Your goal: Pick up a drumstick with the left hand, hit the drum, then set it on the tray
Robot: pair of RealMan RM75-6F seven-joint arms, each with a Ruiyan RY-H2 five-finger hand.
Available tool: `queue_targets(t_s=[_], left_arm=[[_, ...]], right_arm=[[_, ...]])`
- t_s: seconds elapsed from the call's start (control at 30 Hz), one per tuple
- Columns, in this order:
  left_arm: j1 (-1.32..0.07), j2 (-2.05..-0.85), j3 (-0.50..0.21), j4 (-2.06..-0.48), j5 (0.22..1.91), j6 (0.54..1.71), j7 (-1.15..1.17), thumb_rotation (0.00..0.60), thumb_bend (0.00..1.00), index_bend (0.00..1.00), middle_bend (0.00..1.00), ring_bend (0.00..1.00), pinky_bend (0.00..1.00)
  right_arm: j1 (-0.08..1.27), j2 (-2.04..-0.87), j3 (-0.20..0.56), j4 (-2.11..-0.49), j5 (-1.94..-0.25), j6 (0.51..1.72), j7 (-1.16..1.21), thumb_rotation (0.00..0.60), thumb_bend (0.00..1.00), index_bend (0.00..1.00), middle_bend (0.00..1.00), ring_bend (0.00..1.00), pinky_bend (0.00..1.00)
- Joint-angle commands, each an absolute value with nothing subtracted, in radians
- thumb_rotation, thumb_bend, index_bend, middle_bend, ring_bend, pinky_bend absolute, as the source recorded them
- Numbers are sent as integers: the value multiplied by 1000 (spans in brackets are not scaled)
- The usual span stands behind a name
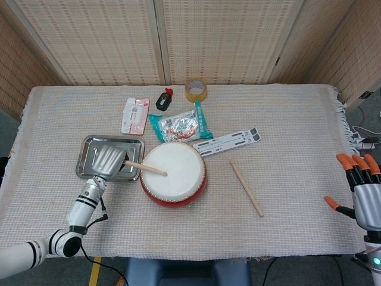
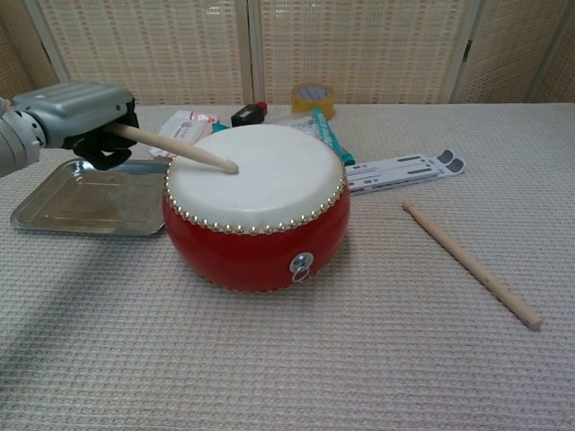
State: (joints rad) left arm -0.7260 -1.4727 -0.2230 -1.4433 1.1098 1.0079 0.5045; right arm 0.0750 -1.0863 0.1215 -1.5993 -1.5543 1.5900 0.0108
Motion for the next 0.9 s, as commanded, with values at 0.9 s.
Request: queue_targets(t_s=[0.9], left_arm=[[-743,-1486,-291,-1520,999,1032,375,600,689,1000,1000,1000,1000]], right_arm=[[65,-1091,116,-1587,-1548,1601,31,600,64,107,121,0,53]])
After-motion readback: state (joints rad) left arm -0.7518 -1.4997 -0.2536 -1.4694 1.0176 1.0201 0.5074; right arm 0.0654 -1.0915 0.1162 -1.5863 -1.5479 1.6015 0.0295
